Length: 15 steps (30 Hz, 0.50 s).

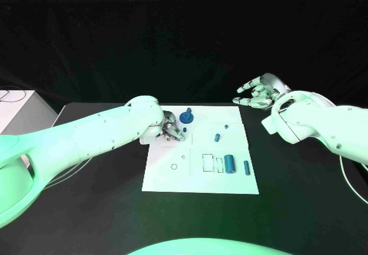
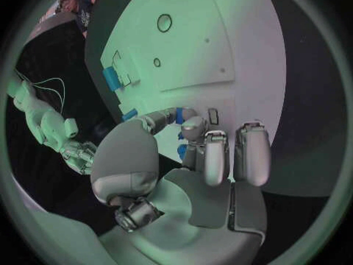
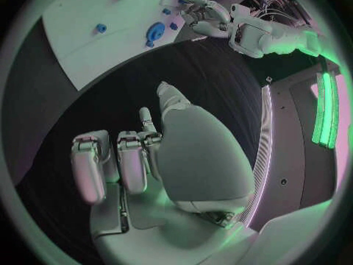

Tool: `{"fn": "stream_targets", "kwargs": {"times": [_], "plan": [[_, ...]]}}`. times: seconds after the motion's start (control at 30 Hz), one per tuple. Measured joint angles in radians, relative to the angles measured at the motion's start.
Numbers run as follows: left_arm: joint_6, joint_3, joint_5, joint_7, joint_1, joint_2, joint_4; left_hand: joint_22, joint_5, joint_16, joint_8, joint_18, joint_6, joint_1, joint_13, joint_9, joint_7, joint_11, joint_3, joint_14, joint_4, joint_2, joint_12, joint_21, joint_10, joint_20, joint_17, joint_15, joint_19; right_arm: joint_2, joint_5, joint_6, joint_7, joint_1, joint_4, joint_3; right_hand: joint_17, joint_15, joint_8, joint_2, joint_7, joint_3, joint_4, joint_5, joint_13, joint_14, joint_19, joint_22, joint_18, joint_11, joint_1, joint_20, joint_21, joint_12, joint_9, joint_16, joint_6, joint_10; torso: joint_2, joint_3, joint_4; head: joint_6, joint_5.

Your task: Assemble the parts on the task board

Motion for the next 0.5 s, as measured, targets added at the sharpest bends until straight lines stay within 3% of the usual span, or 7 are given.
{"fn": "stream_targets", "kwargs": {"times": [0.37,0.5], "plan": [[-0.002,0.0,0.0,0.003,0.0,0.0,-0.005,0.0,0.0,0.0,-0.004,0.0,0.0,0.0,-0.005,0.001,0.0,0.0,-0.016,0.0,0.011,0.0,0.0,0.0,0.0,0.0,0.0,0.0,0.0,-0.001,0.0,0.0,0.0,0.0,0.0,0.0,0.0,0.0,0.0,0.0,0.0,0.0,0.0,0.0,0.0,0.0,0.0,0.001,0.0,0.0,0.0,0.0,0.0,0.0,0.0,0.0,0.0,0.0,0.001,-0.0001,-0.0003,0.004,0.0],[-0.008,0.0,0.0,0.003,-0.001,-0.001,-0.006,0.0,0.0,0.0,-0.018,0.0,-0.01,-0.005,-0.032,0.002,0.009,0.006,-0.067,0.0,0.031,-0.006,-0.016,-0.009,-0.028,0.0,0.0,0.0,-0.001,-0.001,0.001,0.0,0.001,0.0,0.0,0.0,0.0,0.0,0.0,0.0,0.0,0.0,0.0,0.0,0.0,0.0,0.0,0.001,0.0,0.0,0.0,0.0,0.0,0.0,0.0,0.0,0.0,0.0,0.001,-0.0001,-0.0001,0.005,0.0]]}}
